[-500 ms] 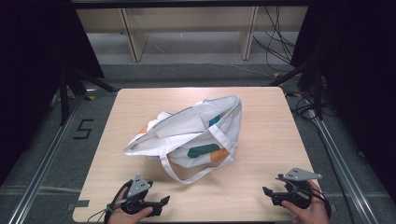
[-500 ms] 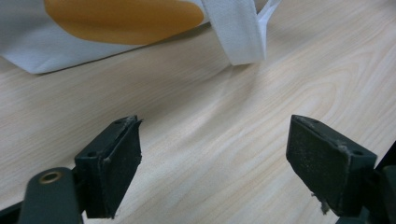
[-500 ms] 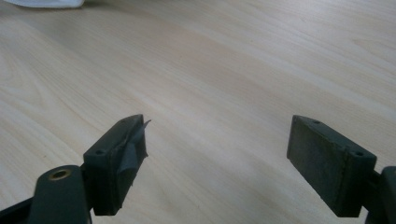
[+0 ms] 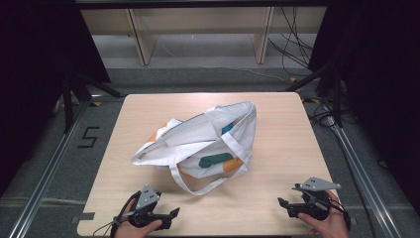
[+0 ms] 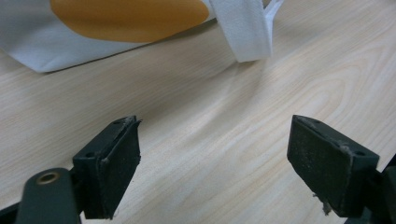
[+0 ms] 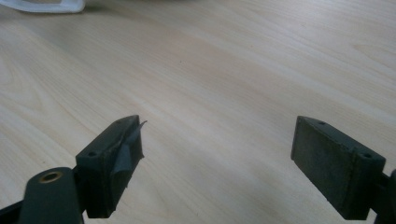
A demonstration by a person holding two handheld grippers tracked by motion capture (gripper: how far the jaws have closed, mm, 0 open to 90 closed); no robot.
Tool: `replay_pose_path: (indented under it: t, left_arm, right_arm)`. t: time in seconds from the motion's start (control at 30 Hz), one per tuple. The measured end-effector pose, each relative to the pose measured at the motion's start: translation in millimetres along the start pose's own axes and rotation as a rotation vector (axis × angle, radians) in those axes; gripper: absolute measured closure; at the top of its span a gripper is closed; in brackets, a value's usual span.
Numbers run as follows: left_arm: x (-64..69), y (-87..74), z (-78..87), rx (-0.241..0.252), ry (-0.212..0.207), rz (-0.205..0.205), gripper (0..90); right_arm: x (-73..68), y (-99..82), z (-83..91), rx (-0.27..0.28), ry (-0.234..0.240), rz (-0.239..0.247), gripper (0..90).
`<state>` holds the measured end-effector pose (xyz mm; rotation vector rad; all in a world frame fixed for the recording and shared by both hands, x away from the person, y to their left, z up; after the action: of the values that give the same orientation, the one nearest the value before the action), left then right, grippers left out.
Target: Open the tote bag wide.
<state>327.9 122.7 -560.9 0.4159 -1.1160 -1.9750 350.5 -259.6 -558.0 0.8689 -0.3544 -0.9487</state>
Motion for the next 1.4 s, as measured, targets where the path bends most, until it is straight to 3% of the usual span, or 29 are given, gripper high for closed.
replay_pose_path:
  t: [0.07, 0.2, 0.23, 0.27, 0.3, 0.33, 0.37, 0.4, 0.43, 0.47, 0.5, 0.53, 0.57, 0.6, 0.63, 0.67, 0.7, 0.8, 0.87, 0.9, 0.93, 1.0, 1.03, 1.07, 1.13, 1.17, 1.2, 1.3, 1.4]
  left_arm:
    - [-1.9, -2.1, -0.2, -0.015, 0.000, -0.024, 15.6]
    - [1.5, -3.1, -2.9, -0.015, -0.006, 0.001, 18.5]
    - [2.9, -2.7, -1.8, -0.017, -0.023, -0.024, 22.1]
    - [4.2, -2.0, -2.7, -0.007, -0.024, -0.012, 22.1]
    - [5.4, -1.4, -2.7, -0.003, -0.030, -0.017, 28.0]
    - [5.4, -1.4, -2.7, -0.003, -0.030, -0.017, 34.7]
    - [6.7, 0.2, -2.9, 0.014, -0.039, -0.014, 41.4]
    - [6.7, 0.2, -2.9, 0.014, -0.039, -0.014, 50.3]
    - [5.3, 0.3, -0.5, 0.006, -0.036, -0.036, 56.4]
    - [5.3, 0.3, -0.5, 0.006, -0.036, -0.036, 64.2]
    - [3.6, 0.4, 1.7, -0.001, -0.031, -0.067, 71.7]
    - [3.6, 0.4, 1.7, -0.001, -0.031, -0.067, 77.5]
    - [4.7, 3.2, 3.1, 0.009, -0.039, -0.086, 82.6]
    - [4.7, 3.2, 3.1, 0.009, -0.039, -0.086, 85.7]
    - [4.4, 4.7, 4.2, 0.004, -0.037, -0.090, 88.4]
    - [7.9, 8.4, 2.4, 0.039, -0.047, -0.060, 89.1]
    - [4.8, 10.0, 5.7, 0.012, -0.054, -0.108, 89.3]
    - [5.4, 12.6, 7.4, -0.002, -0.062, -0.101, 89.3]
    - [9.1, 20.2, 8.1, 0.026, -0.093, -0.067, 89.3]
    - [8.9, 26.0, 8.6, 0.035, -0.097, -0.074, 89.3]
    - [9.0, 34.4, 11.5, 0.035, -0.120, -0.062, 89.3]
    - [8.1, 40.7, 12.9, 0.042, -0.117, -0.068, 89.3]
    - [5.4, 45.8, 15.5, 0.033, -0.121, -0.090, 89.3]
    - [5.0, 53.2, 15.7, 0.052, -0.124, -0.073, 89.3]
    - [-1.3, 63.8, 18.6, 0.042, -0.122, -0.090, 89.3]
    - [-4.7, 75.7, 19.7, 0.057, -0.134, -0.062, 89.2]
    - [-4.7, 75.7, 19.7, 0.057, -0.134, -0.062, 89.2]
    - [-12.0, 98.3, 22.8, 0.066, -0.132, -0.055, 89.1]
    - [-19.8, 111.4, 25.0, 0.075, -0.130, -0.075, 89.1]
  right_arm:
    - [2.4, 2.1, -0.6, 0.015, 0.003, 0.014, 16.6]
    - [2.2, 5.6, 1.3, 0.008, 0.002, 0.007, 17.9]
    - [1.1, 8.6, 1.1, 0.013, 0.013, 0.009, 29.1]
    - [1.1, 8.6, 1.1, 0.013, 0.013, 0.009, 29.1]
    - [4.6, 12.3, 0.6, 0.021, 0.010, 0.039, 34.4]
    - [4.6, 12.3, 0.6, 0.021, 0.010, 0.039, 34.4]
    - [2.5, 16.5, 4.0, 0.023, 0.014, 0.007, 47.3]
    - [2.7, 19.4, 4.4, 0.030, 0.034, 0.019, 52.2]
    - [0.6, 20.8, 5.7, 0.029, 0.041, 0.008, 59.3]
    - [0.6, 20.8, 5.7, 0.029, 0.041, 0.008, 59.3]
    - [-3.3, 23.3, 7.5, 0.023, 0.073, 0.029, 69.9]
    - [-3.3, 23.3, 7.5, 0.023, 0.073, 0.029, 69.9]
    - [-4.9, 26.9, 6.0, 0.031, 0.083, 0.073, 79.0]
    - [-4.9, 26.9, 6.0, 0.031, 0.083, 0.073, 79.0]
    - [-9.2, 32.9, 5.4, 0.041, 0.107, 0.072, 86.3]
    - [-8.3, 36.8, 4.9, 0.040, 0.106, 0.099, 88.5]
    - [-9.6, 42.0, 4.0, 0.047, 0.113, 0.107, 90.0]
    - [-15.7, 52.8, 3.0, 0.047, 0.133, 0.112, 90.0]
    - [-20.2, 65.9, 1.0, 0.052, 0.152, 0.135, 90.0]
    - [-22.6, 72.5, -0.1, 0.053, 0.157, 0.144, 90.0]
    - [-26.9, 87.2, -0.9, 0.059, 0.179, 0.155, 90.0]
    - [-28.6, 103.9, -0.7, 0.075, 0.191, 0.171, 90.0]
    - [-28.6, 103.9, -0.7, 0.075, 0.191, 0.171, 90.0]
    - [-28.3, 113.6, -1.2, 0.094, 0.191, 0.180, 90.0]
    - [-31.5, 128.6, 1.5, 0.090, 0.202, 0.177, 90.0]
    - [-31.2, 146.3, 3.4, 0.106, 0.206, 0.206, 90.0]
    - [-31.2, 146.3, 3.4, 0.106, 0.206, 0.206, 90.0]
    - [-36.2, 177.1, 9.2, 0.117, 0.209, 0.230, 90.0]
    - [-41.4, 192.4, 12.1, 0.131, 0.226, 0.252, 90.0]
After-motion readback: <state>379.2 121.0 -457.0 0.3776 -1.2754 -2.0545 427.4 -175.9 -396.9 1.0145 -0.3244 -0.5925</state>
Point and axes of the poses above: each handheld gripper's, and its own axes: z roughly backward along the jaws, y roughly out of its top, x roughly to its right, the point moved 10 cm from there along -z, roughly forward along the jaws, and after that the axes turned 6 degrees about x, right-handed, at the moved point
